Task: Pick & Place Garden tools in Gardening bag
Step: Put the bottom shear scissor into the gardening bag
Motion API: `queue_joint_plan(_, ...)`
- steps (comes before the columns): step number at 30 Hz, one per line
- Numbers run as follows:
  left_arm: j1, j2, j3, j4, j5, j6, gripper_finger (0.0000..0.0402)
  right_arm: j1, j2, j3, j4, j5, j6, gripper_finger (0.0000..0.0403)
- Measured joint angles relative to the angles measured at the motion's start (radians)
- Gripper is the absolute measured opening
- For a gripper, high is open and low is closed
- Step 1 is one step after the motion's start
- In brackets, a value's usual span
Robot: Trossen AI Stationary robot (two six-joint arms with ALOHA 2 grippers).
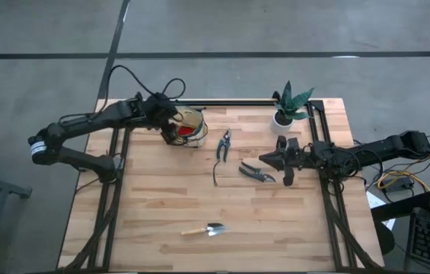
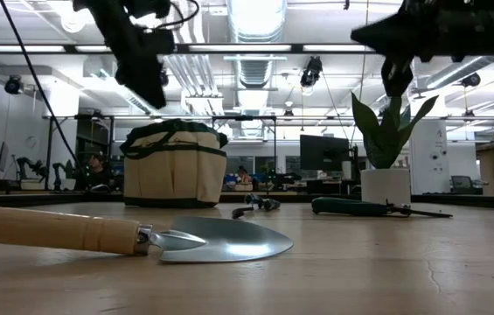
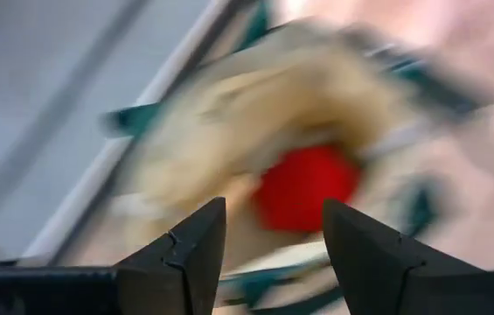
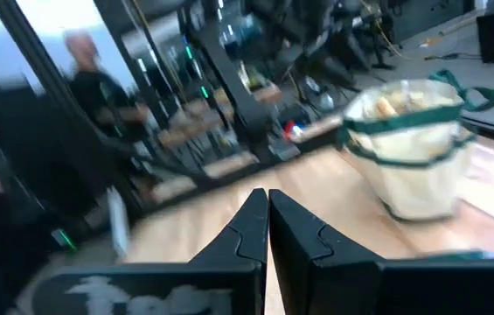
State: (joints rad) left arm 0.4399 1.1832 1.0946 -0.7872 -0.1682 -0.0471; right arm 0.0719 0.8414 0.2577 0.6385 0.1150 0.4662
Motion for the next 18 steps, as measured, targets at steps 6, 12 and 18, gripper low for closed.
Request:
queue_joint_plan(6,-0.013,-0.042,-0.003,0.071,0.21,-0.149,0.0167,-0.001,-0.001,0.0,0.12,0.086,0.159,0.0008)
queue_joint_plan(12,-0.04,-0.052,-0.004,0.141,0.352,-0.167,0.0084,0.0,-0.001,0.0,0.121,0.148,0.201,0.0008)
queue_joint_plan(18,-0.088,-0.054,-0.012,0.201,0.415,-0.165,0.0007,0.0,0.0,0.016,0.096,0.179,0.251,0.0008)
